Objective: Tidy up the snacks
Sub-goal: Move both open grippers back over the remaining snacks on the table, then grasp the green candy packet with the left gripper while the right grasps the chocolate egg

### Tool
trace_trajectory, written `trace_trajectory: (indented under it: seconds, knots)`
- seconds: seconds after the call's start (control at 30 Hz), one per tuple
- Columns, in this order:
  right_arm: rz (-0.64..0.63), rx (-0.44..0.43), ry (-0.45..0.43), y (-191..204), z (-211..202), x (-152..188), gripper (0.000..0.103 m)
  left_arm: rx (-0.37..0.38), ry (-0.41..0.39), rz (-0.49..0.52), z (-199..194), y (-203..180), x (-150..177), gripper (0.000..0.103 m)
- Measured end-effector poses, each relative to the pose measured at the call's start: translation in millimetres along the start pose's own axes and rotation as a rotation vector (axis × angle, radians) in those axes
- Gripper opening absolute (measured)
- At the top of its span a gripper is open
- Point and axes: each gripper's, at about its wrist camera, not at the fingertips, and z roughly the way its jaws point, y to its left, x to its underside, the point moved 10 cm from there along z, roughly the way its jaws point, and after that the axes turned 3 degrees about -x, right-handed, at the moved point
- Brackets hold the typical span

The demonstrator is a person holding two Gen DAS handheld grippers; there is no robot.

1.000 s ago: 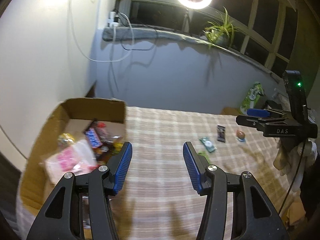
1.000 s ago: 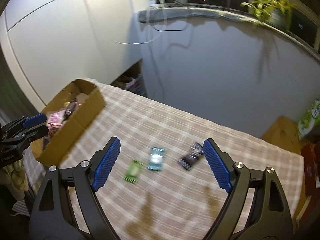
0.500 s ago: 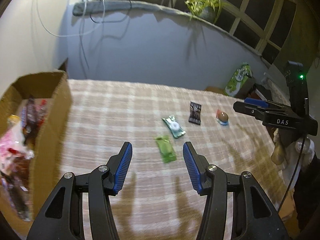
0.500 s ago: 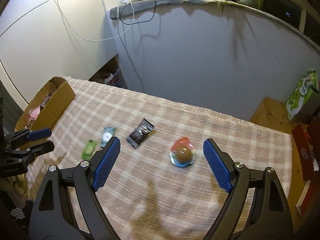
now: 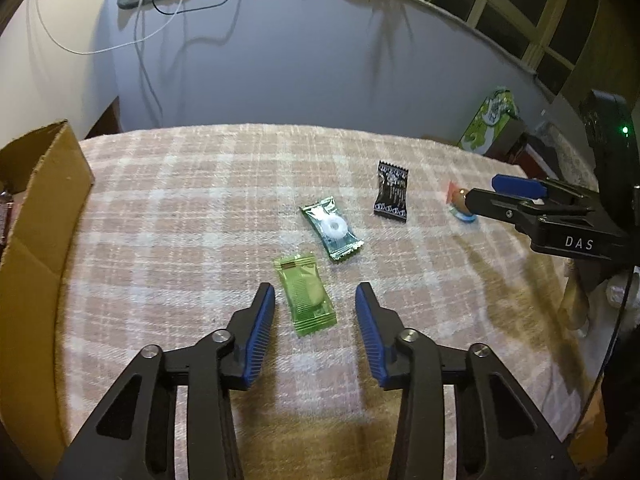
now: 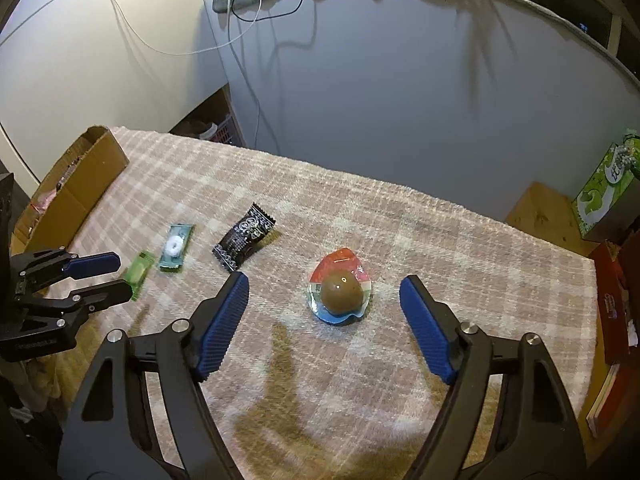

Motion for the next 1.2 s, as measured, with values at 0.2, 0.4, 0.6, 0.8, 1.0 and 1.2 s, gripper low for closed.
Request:
trace_trajectory:
  seconds: [0.2, 0.4, 0.6, 0.8, 1.0, 1.2]
  knots:
    - [-0.014, -0.005, 0.032, 0.1, 13.7, 2.2, 0.066, -0.039, 0.009, 0.047, 8.2, -5.6, 2.1, 0.028]
    - [-0.02, 0.01, 0.059, -3.7, 27.2, 4.3, 0.06, -0.075, -0.002, 0.085, 11.3, -7.7, -0.2, 0.022]
    - [-0.039, 0.031, 0.074, -1.5, 33.0, 6.9, 0.047, -0.086, -0.013, 0.106, 12.9, -10.5, -1.8, 0.021]
    - [-0.031, 0.02, 0.069, -1.1, 30.4, 8.6, 0.041, -0.077, -0.019, 0.094, 10.8, -8.6, -1.6, 0.02]
    - [-0.015, 0.002, 0.052, -0.3, 22.6, 7.5, 0.027, -0.068, -0.032, 0.084, 2.8, -7.4, -2.1, 0.02]
    - [-0.023, 0.004, 0.055, 0.1, 17.8, 10.2, 0.027, -0.071, -0.042, 0.082, -2.3, -6.3, -2.1, 0.019]
